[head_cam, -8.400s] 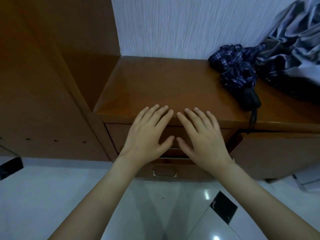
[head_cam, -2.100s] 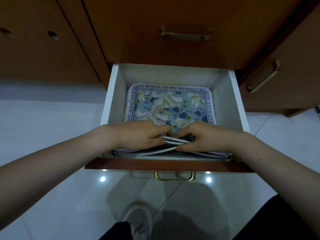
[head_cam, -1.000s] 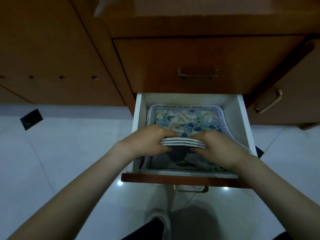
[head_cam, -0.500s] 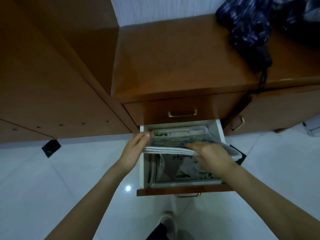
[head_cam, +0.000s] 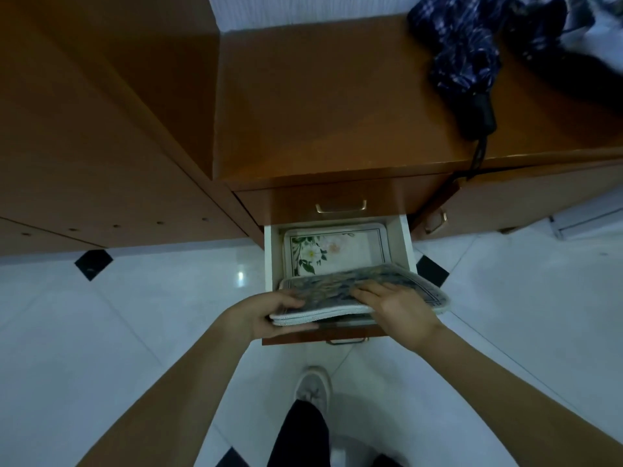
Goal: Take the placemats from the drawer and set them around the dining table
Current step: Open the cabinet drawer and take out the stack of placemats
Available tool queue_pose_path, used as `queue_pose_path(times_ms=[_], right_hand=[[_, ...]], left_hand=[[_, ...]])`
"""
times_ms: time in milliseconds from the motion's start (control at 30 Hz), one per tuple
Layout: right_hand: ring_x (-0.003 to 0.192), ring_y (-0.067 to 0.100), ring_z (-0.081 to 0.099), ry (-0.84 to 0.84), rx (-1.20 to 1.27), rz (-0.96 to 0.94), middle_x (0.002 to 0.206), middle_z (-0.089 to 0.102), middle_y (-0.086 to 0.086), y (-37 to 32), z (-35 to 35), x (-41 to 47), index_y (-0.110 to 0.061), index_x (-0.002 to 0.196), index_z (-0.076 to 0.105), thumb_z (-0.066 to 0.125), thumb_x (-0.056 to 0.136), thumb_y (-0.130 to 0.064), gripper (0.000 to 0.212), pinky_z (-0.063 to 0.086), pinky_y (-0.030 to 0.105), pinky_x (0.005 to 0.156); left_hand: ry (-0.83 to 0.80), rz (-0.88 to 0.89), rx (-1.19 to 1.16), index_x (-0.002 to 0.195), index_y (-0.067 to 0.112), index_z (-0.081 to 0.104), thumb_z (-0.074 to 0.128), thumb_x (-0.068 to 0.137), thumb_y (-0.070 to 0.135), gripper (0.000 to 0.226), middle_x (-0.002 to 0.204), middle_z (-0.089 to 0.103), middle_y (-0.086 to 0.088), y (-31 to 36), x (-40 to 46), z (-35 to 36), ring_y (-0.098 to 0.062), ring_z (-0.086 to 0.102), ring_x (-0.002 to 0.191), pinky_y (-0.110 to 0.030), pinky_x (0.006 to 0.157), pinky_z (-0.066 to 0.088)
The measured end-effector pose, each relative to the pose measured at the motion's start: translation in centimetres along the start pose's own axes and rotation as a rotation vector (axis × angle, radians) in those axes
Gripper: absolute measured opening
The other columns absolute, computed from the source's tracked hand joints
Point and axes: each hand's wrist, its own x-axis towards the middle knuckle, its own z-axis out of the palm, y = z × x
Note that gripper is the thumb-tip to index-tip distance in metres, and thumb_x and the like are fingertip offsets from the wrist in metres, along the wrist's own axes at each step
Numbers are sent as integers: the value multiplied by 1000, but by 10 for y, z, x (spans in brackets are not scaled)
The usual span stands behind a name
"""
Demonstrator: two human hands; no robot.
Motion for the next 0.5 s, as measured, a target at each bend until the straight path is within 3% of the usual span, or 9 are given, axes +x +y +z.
queue_pose_path(times_ms=[67,133,233,367,433,500], right_hand=[[90,23,70,-50,115,24,111,71,5,0,1,-2,-16,117,68,85,58,-3,63,59,31,71],[109,20,61,-149,315,151,127,63,1,4,0,-2,-24,129,60,72,81,-15,50,51,31,92],[122,12,47,-358,542,309,134,54,-5,16,-7,2,-28,128,60,78,77,-34,54,37,27,105],[131,6,30,-586,861,429,140,35,-17,33,-36,0,-38,133,53,79,75,-37,63,25,24,111],[132,6,29,-514,1084,548,141,34,-18,37,-51,-2,-37,132,53,67,86,-40,49,21,25,110],[133,9,31,-272,1224,754,137,38,-15,45,-65,-4,-32,126,58,58,94,-30,33,22,25,110]], left_hand=[[71,20,67,109,10,58,52,91,-5,24,103,67,-11,-4,-1,6,-23,70,79,-28,58,59],[122,71,96,107,16,56,50,92,-6,27,101,65,-6,-6,-3,11,-20,66,82,-24,57,58],[101,130,56,117,21,52,47,91,-10,41,110,65,-5,-10,-1,11,-23,64,96,-27,66,58],[107,153,-35,130,20,48,46,90,-12,52,116,65,-8,-14,-8,9,-27,64,100,-31,71,58],[65,180,-85,129,19,47,43,90,-14,52,116,64,-10,-18,-18,11,-28,64,99,-31,69,59],[38,202,-114,128,18,47,42,91,-14,50,112,65,-9,-22,-35,16,-26,65,96,-29,66,59]])
